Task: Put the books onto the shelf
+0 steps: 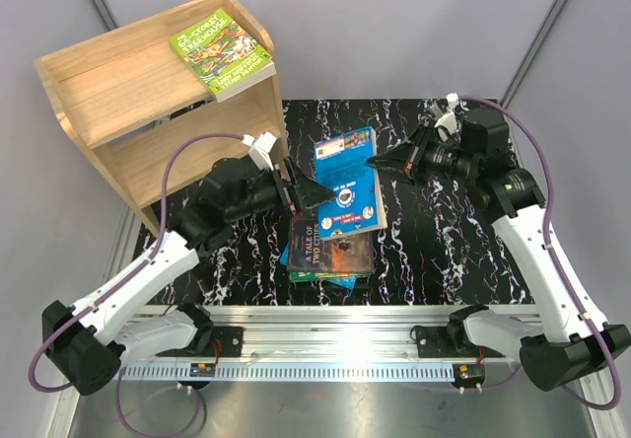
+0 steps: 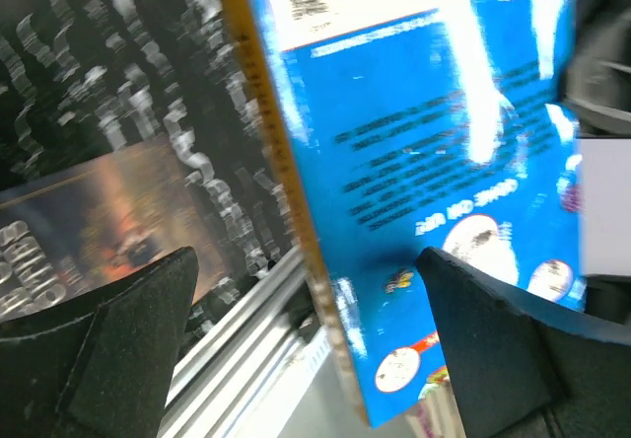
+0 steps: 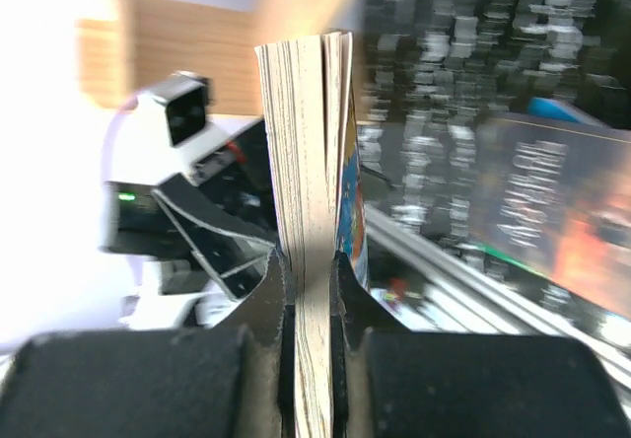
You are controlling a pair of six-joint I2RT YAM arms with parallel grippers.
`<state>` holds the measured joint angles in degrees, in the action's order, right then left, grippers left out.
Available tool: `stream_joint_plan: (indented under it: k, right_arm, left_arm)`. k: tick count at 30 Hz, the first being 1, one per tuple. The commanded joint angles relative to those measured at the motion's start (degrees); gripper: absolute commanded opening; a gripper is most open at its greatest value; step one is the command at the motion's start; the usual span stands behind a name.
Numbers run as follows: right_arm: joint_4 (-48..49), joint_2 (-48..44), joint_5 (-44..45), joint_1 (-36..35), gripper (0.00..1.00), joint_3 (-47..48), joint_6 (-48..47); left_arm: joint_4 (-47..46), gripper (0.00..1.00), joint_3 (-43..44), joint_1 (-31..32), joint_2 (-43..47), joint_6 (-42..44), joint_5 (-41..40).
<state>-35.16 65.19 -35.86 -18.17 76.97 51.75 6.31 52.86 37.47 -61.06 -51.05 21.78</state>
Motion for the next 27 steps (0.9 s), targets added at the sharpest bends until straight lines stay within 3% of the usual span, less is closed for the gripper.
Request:
stream_joint_plan:
  k: [1,4,7,8,11,12,13,17,18,20,21,22,23,25,27]
  right_arm:
    - [16.9,-2.1,-8.7,-0.5,0.0,-1.8,13.8]
    - [27.2,-3.6,-9.8,-0.4,0.0,-7.7,22.1]
    - [41.8,-4.5,-10.5,-0.5,0.0,-14.4,32.1]
    - [46.5,-4.5,-10.5,-0.5,0.0,-15.8,33.8]
    - [46.6,-5.1,-10.2,-0.5,0.0,-17.4,34.8]
    - [45.5,-5.4,-10.1,-0.5,0.0,-17.3,33.5]
    - [44.6,-5.6,-10.0,-0.5,0.0,-16.9,32.7]
    - [38.1,-6.5,-9.5,-0.5,0.0,-14.7,29.6]
    - [36.9,-6.6,-9.5,-0.5,0.04,-14.1,28.5]
    - [33.0,-6.7,-9.4,-0.4,0.26,-11.7,27.0]
    - [31.6,-6.7,-9.1,-0.5,0.55,-10.8,25.4]
    - [28.8,-6.7,-8.7,-0.5,0.65,-9.3,24.4]
    - [27.6,-6.9,-8.7,-0.5,0.72,-8.8,23.4]
    - [24.7,-7.1,-8.4,-0.5,0.83,-8.2,21.5]
    - [23.7,-7.4,-8.8,-0.4,0.86,-8.8,20.9]
  left_arm:
    - [-11.6,0.99,0.3,-0.5,2.5,-5.5,3.3]
    - [-13.9,0.99,1.3,-0.6,2.5,-8.4,3.6]
    - [-17.3,0.87,1.2,-0.6,2.7,-11.0,3.7]
    - [-18.2,0.7,1.3,-0.6,2.8,-11.5,3.7]
    - [-17.4,0.36,3.1,-0.7,2.6,-12.3,3.9]
    - [-16.4,0.1,4.0,-0.7,2.5,-12.1,3.9]
    - [-13.9,0.0,6.1,-0.7,2.4,-11.1,3.9]
    - [-6.5,0.0,14.2,-0.7,1.8,-6.4,3.3]
    - [-3.3,0.0,17.2,-0.7,1.4,-3.0,2.7]
    - [5.7,0.0,27.2,-0.8,-0.7,1.5,-0.1]
    - [8.5,0.0,30.7,-1.1,-1.6,5.8,-1.1]
    - [14.1,0.0,33.9,-1.4,-4.2,7.7,-2.3]
    - [16.2,0.0,40.7,-2.7,-5.5,9.5,-3.9]
    - [19.3,0.0,46.1,-5.1,-7.7,11.7,-3.8]
    - [20.0,0.0,52.9,-9.6,-10.9,11.6,-2.0]
